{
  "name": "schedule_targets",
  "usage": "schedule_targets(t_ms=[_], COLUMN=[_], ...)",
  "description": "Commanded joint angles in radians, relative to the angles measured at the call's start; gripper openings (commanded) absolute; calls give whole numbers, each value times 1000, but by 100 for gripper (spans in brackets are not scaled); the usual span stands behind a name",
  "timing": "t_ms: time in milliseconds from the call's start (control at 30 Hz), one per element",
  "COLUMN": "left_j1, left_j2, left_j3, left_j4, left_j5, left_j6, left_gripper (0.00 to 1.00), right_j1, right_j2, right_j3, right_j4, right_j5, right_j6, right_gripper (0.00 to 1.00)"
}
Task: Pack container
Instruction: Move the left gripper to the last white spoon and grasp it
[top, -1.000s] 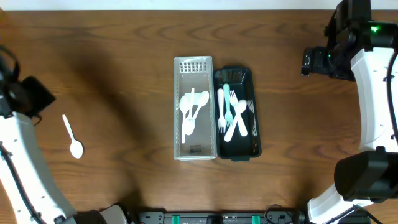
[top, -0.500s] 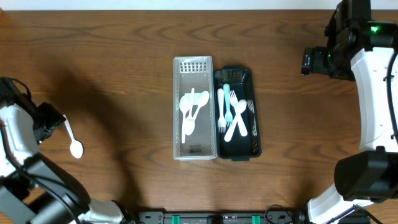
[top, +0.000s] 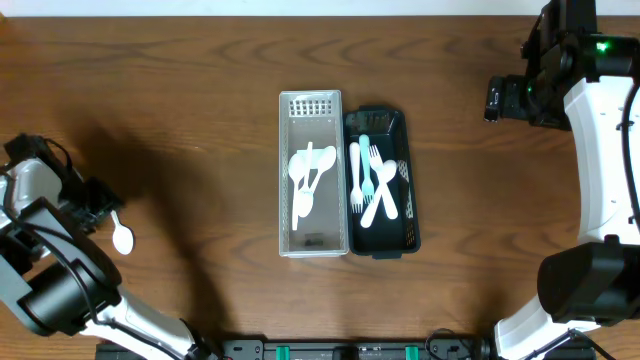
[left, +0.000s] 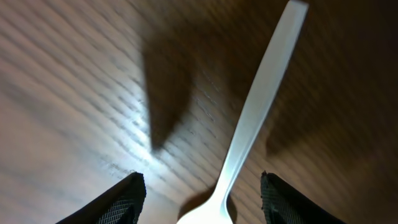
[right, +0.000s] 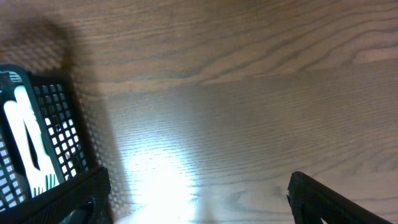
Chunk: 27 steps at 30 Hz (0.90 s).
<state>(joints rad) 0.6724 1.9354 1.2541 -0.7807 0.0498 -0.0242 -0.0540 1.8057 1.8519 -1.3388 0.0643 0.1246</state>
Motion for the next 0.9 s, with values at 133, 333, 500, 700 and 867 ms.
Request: schedule_targets(t_ms=[133,333,500,700,867], left_j1=[-20,-50,-57,-57,-57], left_j2=[77,92,92,92,92], left_j3=[2,2,2,2,2], left_j4=[2,10,8,6,4], left_j5=[4,3,3,3,3], left_j6=[25,32,31,31,31], left_gripper=[62,58,47,38,31], right_j1=[-8,-8,-8,-8,-8], right_j2=[6,6,6,6,6], right_j3=[0,0,0,0,0], right_j4=[3,3,3,2,2], right_j5=[6,7,7,7,7], right_j6=[-10,-10,-10,-10,-10], right_gripper=[95,95,95,95,95])
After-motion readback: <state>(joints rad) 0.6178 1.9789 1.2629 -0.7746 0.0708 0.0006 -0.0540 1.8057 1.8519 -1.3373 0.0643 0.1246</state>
